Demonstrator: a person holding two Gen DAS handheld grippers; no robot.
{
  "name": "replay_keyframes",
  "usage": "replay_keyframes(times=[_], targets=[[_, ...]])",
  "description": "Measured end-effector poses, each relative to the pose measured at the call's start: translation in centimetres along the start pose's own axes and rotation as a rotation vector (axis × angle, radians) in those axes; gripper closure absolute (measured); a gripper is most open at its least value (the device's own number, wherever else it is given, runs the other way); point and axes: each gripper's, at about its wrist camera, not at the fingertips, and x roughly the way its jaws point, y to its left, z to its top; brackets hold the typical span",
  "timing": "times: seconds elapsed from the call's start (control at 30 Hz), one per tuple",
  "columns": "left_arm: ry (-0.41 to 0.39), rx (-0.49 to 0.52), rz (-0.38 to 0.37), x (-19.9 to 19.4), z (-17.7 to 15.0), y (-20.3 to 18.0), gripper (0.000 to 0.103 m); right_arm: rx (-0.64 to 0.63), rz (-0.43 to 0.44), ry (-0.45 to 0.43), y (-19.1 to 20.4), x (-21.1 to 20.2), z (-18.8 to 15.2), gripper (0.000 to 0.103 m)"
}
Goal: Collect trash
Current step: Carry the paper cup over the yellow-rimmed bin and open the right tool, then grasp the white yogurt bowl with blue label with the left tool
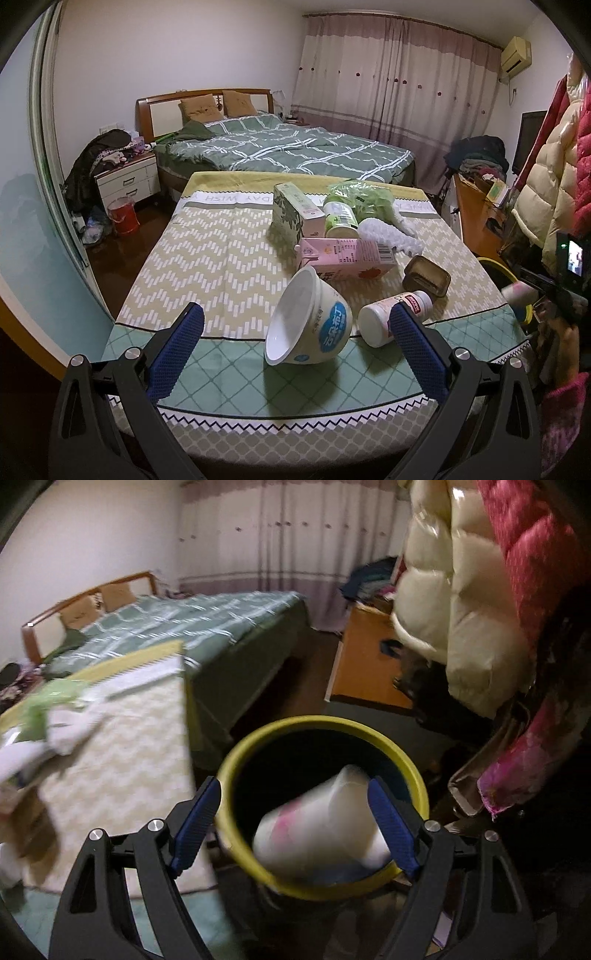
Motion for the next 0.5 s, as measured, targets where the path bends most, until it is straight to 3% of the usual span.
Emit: replay_keyframes(times=[0.13, 0.5], targets=[[0.008, 0.007, -0.01, 1.1, 0.3, -0.3, 0.004, 0.021, -0.043, 0.039, -1.3, 2.3, 0.1, 0.026], [0.044, 0.054, 0.009, 5.2, 0.9, -1.4, 0.004, 0.027, -0.042, -0.012, -1.6, 0.6, 0.3, 0.021]])
